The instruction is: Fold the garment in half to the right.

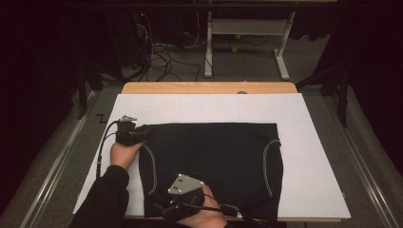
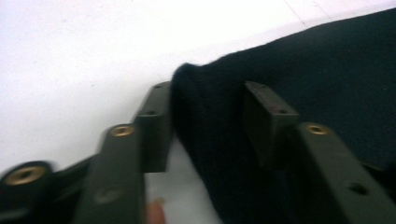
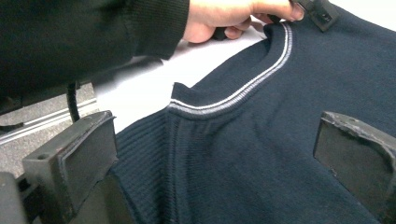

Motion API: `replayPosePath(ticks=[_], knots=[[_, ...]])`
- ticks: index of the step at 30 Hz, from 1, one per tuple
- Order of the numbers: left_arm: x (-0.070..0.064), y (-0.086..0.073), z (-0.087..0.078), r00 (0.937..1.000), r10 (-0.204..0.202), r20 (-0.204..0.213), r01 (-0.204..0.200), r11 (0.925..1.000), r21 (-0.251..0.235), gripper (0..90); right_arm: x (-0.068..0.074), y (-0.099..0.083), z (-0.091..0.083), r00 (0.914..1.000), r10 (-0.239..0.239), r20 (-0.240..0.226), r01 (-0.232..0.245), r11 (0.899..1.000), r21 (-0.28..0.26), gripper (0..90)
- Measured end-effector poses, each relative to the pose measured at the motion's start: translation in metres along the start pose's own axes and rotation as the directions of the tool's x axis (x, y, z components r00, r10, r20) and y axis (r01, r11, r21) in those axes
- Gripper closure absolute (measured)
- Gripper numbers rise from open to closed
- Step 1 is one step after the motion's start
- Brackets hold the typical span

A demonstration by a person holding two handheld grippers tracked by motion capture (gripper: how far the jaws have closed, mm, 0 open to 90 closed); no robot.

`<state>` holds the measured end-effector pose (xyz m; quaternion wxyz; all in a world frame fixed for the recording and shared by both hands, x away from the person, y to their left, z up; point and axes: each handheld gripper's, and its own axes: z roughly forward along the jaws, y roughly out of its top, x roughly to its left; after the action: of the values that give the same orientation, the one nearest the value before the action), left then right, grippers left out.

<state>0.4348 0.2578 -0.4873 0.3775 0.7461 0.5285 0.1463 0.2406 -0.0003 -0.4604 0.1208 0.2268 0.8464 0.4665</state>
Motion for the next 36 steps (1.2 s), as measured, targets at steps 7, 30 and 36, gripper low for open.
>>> replayPosePath(ticks=[7, 30, 36], knots=[[-0.004, -0.004, -0.004, 0.9991, 0.042, 0.007, -0.041, 0.9982, -0.044, 78.1, 0.011, 0.001, 0.007, 0.9999, -0.002, 0.011, 0.002, 1.000, 0.025, 3.0], [0.003, -0.007, -0.009, 0.9968, -0.016, 0.079, 0.022, 0.9969, -0.075, 77.7, 0.044, 0.004, 0.062, 0.9979, -0.061, 0.020, 0.056, 0.976, 0.212, 18.4], [0.004, -0.007, -0.008, 0.9963, -0.021, 0.083, 0.027, 0.9970, -0.073, 77.7, 0.045, 0.004, 0.060, 0.9946, -0.051, 0.090, 0.032, 0.978, 0.207, 35.2]])
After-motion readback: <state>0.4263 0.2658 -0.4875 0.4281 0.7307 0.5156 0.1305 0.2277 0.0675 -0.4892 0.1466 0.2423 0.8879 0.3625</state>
